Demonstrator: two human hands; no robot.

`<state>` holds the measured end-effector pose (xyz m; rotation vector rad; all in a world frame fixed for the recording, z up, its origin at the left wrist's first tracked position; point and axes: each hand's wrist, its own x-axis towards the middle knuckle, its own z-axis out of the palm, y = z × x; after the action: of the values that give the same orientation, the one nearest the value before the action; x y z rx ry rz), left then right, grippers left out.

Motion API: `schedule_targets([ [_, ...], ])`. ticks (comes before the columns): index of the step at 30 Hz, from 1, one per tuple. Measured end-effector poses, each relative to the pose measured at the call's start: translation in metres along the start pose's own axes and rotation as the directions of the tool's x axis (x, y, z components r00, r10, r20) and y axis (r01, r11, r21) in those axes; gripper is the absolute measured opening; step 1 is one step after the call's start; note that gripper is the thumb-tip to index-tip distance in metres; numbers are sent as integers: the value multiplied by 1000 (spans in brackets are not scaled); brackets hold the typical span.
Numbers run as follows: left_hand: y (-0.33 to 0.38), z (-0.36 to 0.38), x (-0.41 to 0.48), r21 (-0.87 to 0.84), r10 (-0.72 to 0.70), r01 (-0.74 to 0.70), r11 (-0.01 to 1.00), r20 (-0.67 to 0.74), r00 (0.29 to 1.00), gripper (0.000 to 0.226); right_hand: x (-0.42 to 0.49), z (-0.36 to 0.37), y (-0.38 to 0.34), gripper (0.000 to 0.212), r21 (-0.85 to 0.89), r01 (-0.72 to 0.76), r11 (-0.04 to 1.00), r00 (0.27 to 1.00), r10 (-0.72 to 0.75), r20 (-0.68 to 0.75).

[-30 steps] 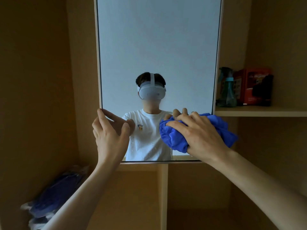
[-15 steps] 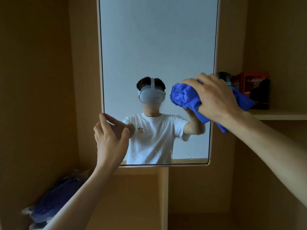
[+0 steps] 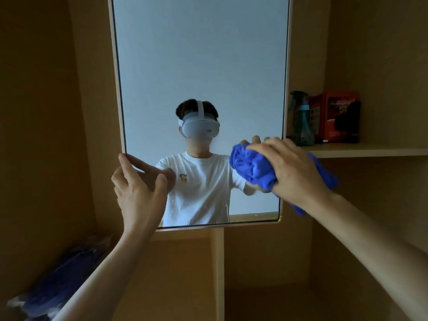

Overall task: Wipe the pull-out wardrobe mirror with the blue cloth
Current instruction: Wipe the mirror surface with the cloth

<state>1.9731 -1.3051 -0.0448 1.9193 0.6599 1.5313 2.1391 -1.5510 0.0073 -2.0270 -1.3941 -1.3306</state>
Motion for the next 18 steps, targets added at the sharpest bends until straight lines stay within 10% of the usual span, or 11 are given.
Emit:
schedule_targets([
  [18, -6, -17, 1, -97, 9, 0, 995, 98, 995, 83, -1, 14, 8, 9, 426, -339, 839, 869, 453, -201],
])
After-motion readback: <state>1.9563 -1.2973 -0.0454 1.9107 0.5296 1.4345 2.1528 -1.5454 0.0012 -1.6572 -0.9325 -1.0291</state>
